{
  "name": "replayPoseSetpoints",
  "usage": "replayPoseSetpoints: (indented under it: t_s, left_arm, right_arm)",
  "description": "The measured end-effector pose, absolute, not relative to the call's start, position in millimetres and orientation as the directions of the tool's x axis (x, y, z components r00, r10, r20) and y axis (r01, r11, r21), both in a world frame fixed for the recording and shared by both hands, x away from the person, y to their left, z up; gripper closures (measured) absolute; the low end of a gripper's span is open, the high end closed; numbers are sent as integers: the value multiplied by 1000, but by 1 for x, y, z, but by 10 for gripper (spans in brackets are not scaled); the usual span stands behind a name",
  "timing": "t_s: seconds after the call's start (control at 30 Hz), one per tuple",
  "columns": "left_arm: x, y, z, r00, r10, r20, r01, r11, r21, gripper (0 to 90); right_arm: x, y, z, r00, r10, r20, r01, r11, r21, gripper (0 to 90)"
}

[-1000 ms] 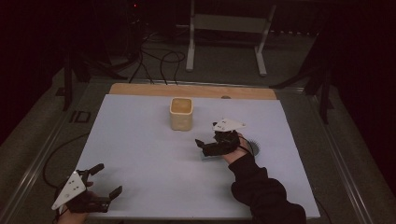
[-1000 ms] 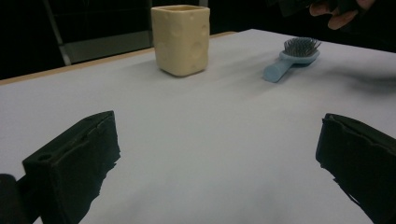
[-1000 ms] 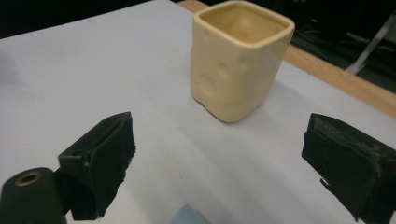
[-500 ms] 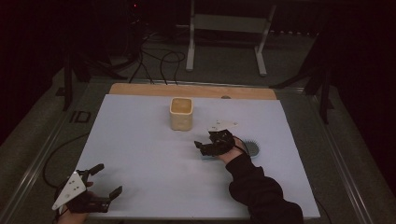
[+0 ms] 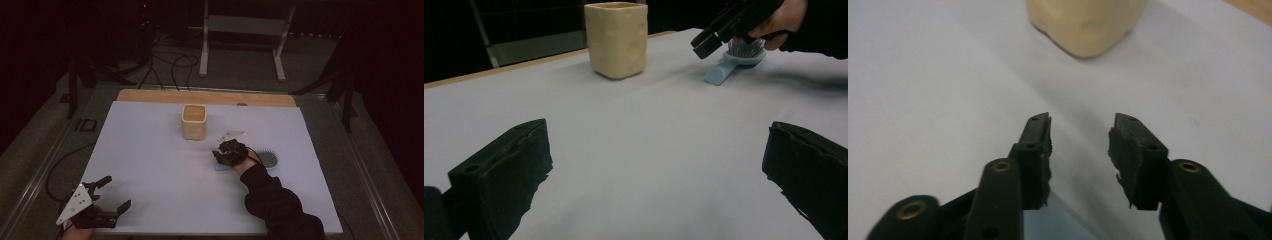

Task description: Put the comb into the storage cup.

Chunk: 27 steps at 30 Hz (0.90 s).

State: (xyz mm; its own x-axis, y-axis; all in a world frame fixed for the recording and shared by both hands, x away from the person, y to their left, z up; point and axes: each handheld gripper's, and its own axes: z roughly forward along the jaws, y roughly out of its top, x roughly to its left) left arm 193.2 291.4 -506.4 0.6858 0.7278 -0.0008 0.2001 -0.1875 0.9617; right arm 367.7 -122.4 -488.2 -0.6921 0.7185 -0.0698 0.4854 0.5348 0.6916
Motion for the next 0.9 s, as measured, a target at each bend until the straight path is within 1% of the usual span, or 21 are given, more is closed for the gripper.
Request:
replayPoseSetpoints:
  t_s: [0.03, 0.2, 0.33, 0.37, 0.43, 0.67, 0.9]
  left_arm:
    - [193, 292, -506, 686, 727, -5, 200, -183, 963, 0]
    - [193, 292, -506, 685, 729, -2, 202, -186, 962, 0]
    - [193, 292, -507, 687, 727, -9, 206, -182, 962, 0]
    - [194, 292, -507, 686, 727, -12, 205, -178, 962, 0]
    - [194, 293, -507, 685, 728, -16, 208, -174, 963, 0]
    - [194, 292, -507, 687, 726, -14, 211, -181, 961, 0]
    - [193, 292, -507, 687, 727, -12, 209, -182, 961, 0]
  right_arm:
    - [368, -122, -489, -697, 714, -68, 486, 540, 687, 624]
    - [369, -119, -491, -703, 706, -87, 492, 571, 657, 721]
    - [370, -119, -493, -705, 702, -99, 495, 588, 640, 833]
    - [370, -119, -493, -708, 700, -97, 496, 590, 637, 846]
    - [370, -119, -493, -713, 694, -104, 492, 600, 631, 899]
    - [368, -115, -495, -724, 677, -131, 480, 631, 609, 900]
    - [368, -113, -501, -724, 680, -115, 496, 629, 599, 900]
